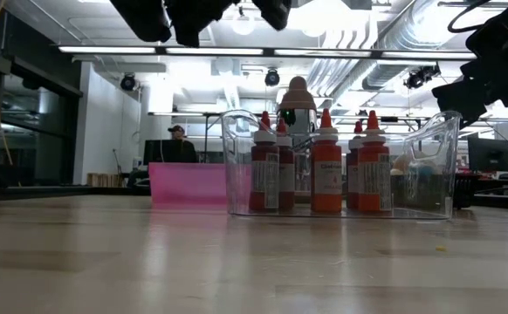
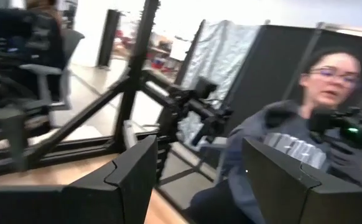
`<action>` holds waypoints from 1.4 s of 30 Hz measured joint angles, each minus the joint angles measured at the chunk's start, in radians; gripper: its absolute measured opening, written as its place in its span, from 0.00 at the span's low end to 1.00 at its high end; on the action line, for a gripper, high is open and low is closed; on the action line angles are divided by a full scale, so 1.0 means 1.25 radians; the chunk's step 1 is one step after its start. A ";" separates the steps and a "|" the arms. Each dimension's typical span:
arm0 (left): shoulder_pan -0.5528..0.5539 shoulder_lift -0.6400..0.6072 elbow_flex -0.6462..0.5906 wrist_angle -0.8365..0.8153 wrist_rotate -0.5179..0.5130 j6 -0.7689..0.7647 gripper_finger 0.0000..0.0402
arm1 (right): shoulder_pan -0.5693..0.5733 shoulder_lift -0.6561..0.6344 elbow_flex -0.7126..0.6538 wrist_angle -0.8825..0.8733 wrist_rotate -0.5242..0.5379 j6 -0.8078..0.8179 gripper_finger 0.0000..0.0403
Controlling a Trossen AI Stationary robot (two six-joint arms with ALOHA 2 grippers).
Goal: Pick & Place Food Item
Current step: Return to Home Position
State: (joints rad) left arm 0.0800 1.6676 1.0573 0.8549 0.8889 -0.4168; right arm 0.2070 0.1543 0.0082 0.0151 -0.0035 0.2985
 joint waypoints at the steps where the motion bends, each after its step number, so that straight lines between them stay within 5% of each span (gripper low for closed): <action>1: 0.007 0.000 0.000 -0.011 -0.006 0.009 0.57 | 0.000 0.000 0.000 0.000 0.000 0.000 0.45; 6: 0.038 0.000 0.000 -0.125 -0.103 0.099 0.57 | 0.000 0.000 0.000 0.001 0.000 0.000 0.45; 14: 0.060 -0.101 -0.001 -0.491 -0.302 0.325 0.57 | 0.000 0.000 -0.001 0.003 0.000 0.000 0.45; 18: 0.064 -0.134 -0.001 -0.578 -0.359 0.329 0.57 | 0.000 0.000 -0.001 0.003 0.000 0.000 0.45; 24: 0.099 -0.181 -0.071 -0.558 -0.332 0.306 0.57 | 0.000 0.000 -0.001 0.003 0.000 0.000 0.45; 28: 0.118 -0.252 -0.190 -0.432 -0.334 0.275 0.57 | 0.000 0.000 -0.001 0.003 0.000 0.000 0.45; 42: 0.121 -0.625 -0.548 -0.372 -0.487 0.247 0.57 | 0.000 0.000 -0.001 0.003 0.000 0.000 0.45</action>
State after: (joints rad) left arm 0.2317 0.8867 0.3723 0.3902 0.2804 -0.1078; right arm 0.2070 0.1547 0.0071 0.0185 -0.0034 0.2985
